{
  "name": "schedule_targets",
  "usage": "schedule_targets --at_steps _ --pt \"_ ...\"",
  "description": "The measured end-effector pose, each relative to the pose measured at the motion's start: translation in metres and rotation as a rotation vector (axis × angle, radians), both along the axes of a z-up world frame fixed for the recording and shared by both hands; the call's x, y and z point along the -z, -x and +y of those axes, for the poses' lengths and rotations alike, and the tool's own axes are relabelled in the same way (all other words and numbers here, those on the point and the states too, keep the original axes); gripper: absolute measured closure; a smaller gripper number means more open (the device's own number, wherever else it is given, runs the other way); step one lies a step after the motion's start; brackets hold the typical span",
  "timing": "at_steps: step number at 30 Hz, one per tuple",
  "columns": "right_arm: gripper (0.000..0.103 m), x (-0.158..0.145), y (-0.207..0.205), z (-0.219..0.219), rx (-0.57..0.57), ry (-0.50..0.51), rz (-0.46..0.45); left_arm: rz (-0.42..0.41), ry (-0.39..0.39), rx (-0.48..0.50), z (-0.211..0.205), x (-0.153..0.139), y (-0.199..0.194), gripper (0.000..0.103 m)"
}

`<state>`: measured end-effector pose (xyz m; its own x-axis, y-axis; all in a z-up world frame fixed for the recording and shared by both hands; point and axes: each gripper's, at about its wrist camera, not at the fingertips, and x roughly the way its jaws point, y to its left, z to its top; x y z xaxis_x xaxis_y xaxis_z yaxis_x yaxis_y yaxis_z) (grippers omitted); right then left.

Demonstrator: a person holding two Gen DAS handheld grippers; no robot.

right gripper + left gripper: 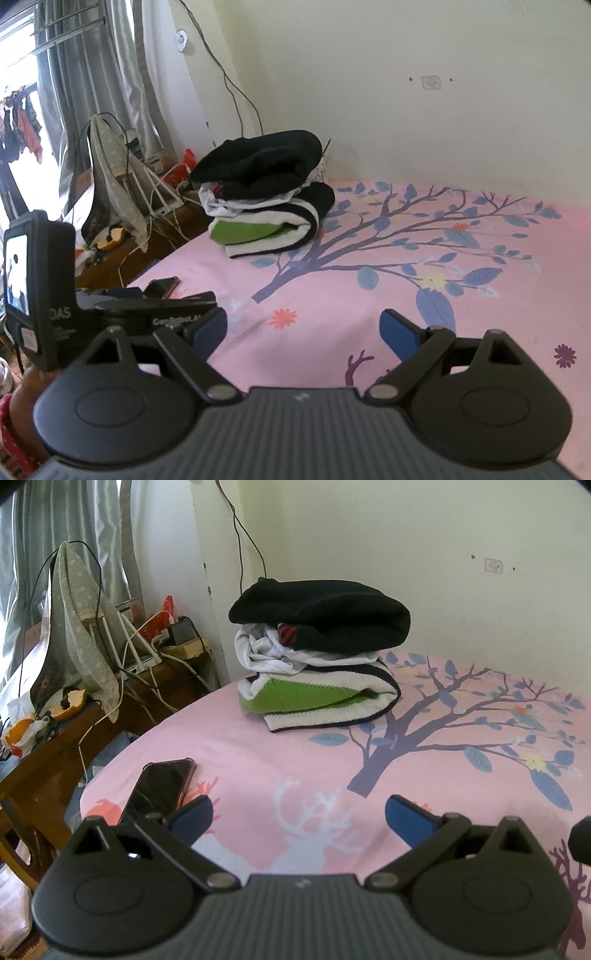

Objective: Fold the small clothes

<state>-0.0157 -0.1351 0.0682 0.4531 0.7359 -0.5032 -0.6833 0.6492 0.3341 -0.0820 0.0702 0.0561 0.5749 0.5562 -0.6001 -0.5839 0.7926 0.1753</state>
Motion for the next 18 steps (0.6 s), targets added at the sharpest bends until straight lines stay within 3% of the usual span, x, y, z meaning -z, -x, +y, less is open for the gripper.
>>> schedule_targets --at_steps 18 --pt "0.016 0.007 -0.004 0.000 0.012 0.001 0.020 0.018 -0.004 0.020 -0.012 -0.004 0.004 0.000"
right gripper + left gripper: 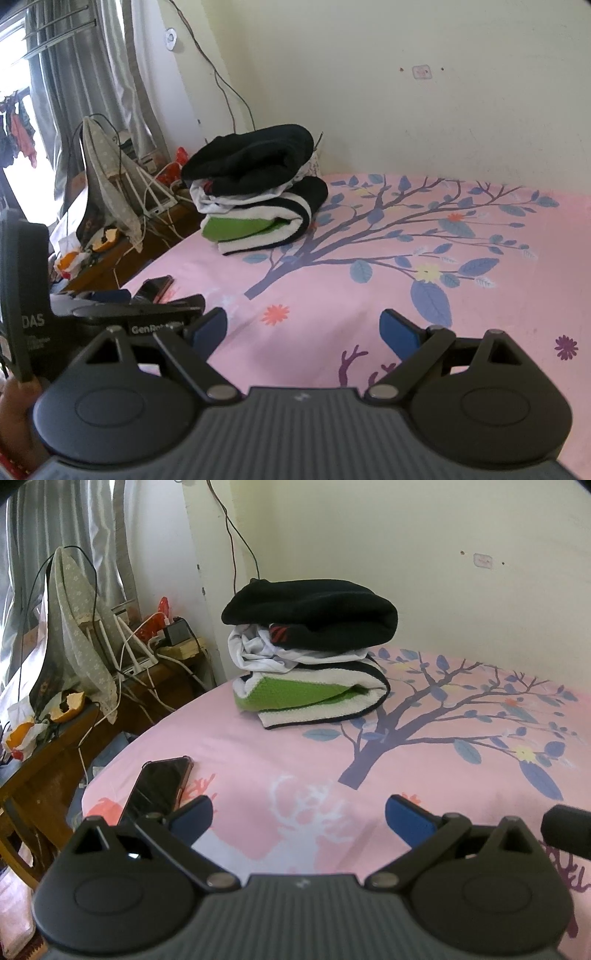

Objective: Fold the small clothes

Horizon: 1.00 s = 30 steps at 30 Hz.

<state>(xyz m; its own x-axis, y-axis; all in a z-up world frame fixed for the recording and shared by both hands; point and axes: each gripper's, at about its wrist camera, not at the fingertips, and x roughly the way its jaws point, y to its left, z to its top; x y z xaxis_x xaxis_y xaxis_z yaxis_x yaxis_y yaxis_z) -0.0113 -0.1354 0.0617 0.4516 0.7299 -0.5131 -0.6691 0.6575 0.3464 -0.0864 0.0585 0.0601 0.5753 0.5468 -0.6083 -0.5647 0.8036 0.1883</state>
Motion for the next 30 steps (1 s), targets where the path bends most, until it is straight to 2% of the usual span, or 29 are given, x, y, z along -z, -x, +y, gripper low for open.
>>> schedule_targets --at_steps 30 --pt "0.016 0.001 0.003 0.011 -0.021 0.013 0.001 0.036 0.058 0.028 -0.005 0.004 0.017 0.000"
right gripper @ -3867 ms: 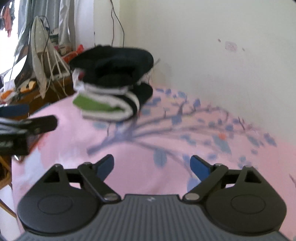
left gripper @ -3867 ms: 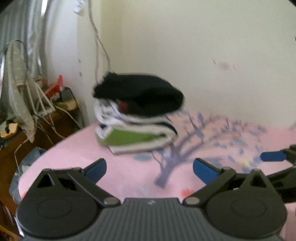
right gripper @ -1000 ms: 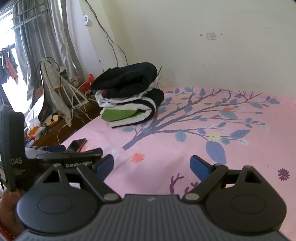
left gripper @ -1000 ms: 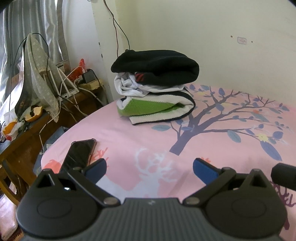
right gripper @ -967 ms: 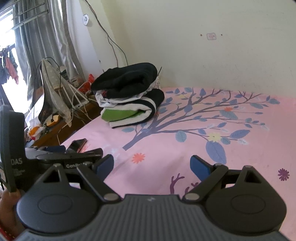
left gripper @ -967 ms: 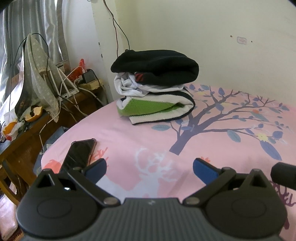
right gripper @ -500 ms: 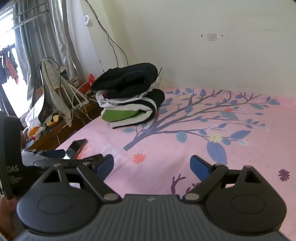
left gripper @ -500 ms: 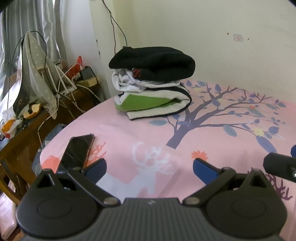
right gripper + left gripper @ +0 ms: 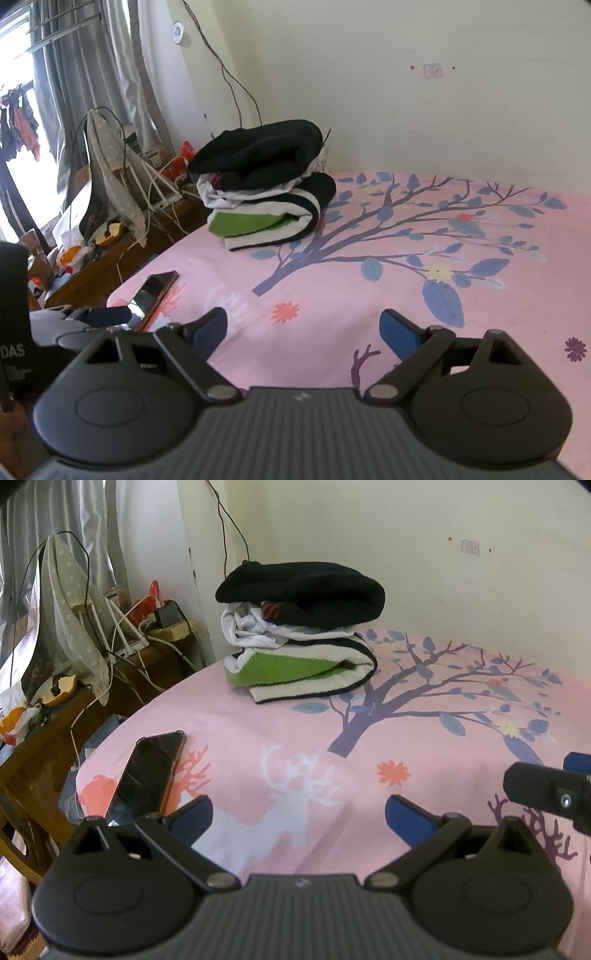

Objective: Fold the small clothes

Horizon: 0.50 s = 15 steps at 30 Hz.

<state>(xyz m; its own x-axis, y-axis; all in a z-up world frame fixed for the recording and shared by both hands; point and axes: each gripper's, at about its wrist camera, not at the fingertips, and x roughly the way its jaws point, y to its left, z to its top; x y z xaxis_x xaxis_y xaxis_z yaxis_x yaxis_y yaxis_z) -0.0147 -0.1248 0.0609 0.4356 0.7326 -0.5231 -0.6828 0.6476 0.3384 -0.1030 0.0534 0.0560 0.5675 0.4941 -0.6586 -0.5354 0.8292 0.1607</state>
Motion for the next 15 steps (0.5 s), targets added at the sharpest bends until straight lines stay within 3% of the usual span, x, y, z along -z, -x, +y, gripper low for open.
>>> schedule_targets --at_steps 15 --pt "0.016 0.0047 -0.0012 0.0023 0.000 0.006 0.011 0.023 0.015 -0.017 0.0053 0.0090 0.0017 0.000"
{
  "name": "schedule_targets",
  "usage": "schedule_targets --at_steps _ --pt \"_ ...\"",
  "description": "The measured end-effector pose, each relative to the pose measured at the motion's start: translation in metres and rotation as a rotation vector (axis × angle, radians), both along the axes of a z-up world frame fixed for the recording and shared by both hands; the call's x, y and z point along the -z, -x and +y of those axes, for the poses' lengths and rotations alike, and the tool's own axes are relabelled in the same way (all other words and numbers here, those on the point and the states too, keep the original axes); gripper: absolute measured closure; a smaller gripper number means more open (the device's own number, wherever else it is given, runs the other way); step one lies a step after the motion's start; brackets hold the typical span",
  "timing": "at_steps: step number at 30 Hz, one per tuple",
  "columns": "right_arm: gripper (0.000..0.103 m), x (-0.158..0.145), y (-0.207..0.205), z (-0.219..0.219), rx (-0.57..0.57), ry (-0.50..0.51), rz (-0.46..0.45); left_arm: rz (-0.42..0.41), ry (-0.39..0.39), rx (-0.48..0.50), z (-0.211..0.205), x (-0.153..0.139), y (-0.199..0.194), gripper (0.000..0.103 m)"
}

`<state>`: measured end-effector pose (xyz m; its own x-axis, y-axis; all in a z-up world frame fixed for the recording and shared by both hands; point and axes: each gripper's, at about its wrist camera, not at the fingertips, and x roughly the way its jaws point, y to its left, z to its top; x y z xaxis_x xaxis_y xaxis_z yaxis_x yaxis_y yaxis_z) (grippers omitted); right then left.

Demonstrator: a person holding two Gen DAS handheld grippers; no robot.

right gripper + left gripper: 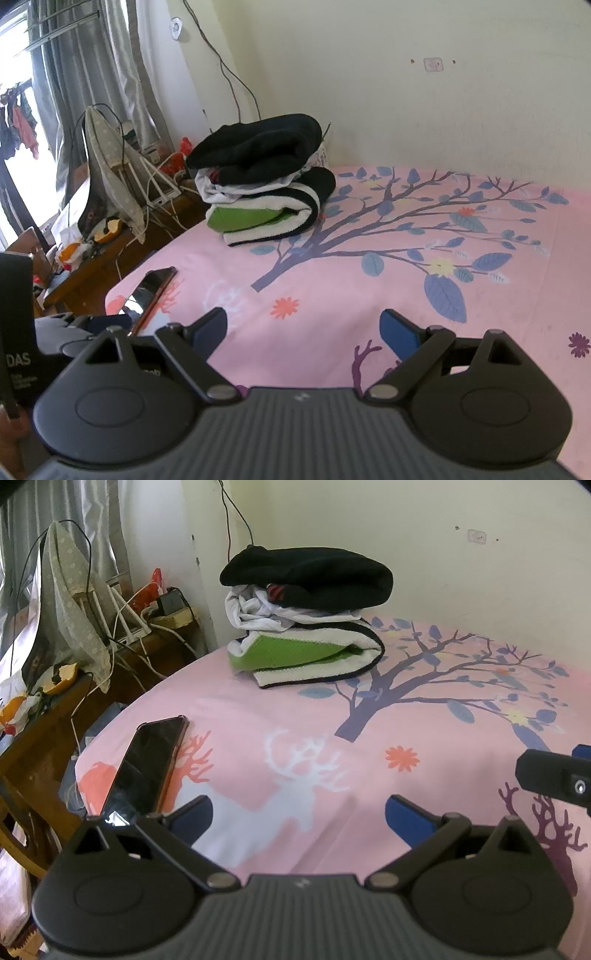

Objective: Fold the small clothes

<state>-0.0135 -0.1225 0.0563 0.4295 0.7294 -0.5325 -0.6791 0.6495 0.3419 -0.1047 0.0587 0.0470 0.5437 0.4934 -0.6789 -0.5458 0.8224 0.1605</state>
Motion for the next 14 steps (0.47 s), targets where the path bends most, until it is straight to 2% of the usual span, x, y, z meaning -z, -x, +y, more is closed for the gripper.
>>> schedule_targets --at_steps 14 --pt "0.016 0.0037 -0.0007 -0.0012 0.003 0.003 0.010 0.004 -0.015 -0.006 0.0004 0.0033 -0.0011 0.000"
